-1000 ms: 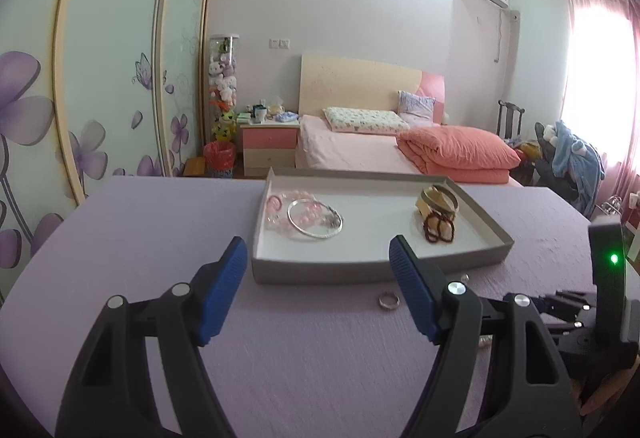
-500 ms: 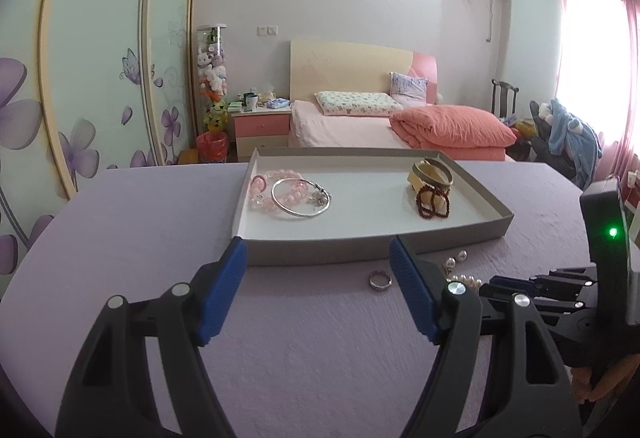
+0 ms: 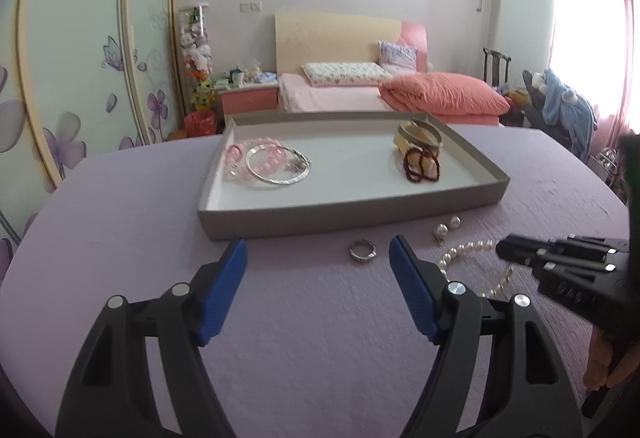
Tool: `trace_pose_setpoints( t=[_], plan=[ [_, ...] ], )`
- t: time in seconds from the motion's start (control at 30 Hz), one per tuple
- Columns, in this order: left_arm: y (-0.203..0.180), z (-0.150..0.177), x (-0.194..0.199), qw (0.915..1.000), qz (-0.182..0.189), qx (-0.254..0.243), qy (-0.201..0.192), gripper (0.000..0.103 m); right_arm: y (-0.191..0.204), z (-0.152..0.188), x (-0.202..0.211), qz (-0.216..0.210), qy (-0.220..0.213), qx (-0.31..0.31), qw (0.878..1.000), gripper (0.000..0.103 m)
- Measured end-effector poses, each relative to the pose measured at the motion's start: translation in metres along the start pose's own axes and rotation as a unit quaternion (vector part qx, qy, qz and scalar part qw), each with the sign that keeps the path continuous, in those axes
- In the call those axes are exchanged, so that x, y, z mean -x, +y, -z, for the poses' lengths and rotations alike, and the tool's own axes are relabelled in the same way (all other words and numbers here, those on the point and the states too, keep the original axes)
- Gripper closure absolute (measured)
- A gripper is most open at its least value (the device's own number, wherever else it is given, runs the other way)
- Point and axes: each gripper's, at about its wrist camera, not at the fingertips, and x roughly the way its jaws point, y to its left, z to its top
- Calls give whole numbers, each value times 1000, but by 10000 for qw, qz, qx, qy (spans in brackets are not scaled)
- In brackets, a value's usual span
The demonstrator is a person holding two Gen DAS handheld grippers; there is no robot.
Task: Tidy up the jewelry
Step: 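Move the right tool to the pearl bracelet and close on it, then grasp the silver ring with the left tool while the right tool holds the pearl bracelet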
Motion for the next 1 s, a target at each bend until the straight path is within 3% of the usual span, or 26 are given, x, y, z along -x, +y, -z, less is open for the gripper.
trace_pose_setpoints(
  t=[0.37,0.6,1.0],
  plan=[
    [-25,-3,-39,9969,-36,-189,764,32,-23,-9,26,-255,-529,-492,9971,93],
    [-29,-9,-73,9911,-8,20,1329,50,-27,-8,22,-365,-507,-543,9966,93],
    [-31,-14,-80,9912,3,-28,1327,75,-29,-8,22,-438,-519,-541,9962,93]
  ],
)
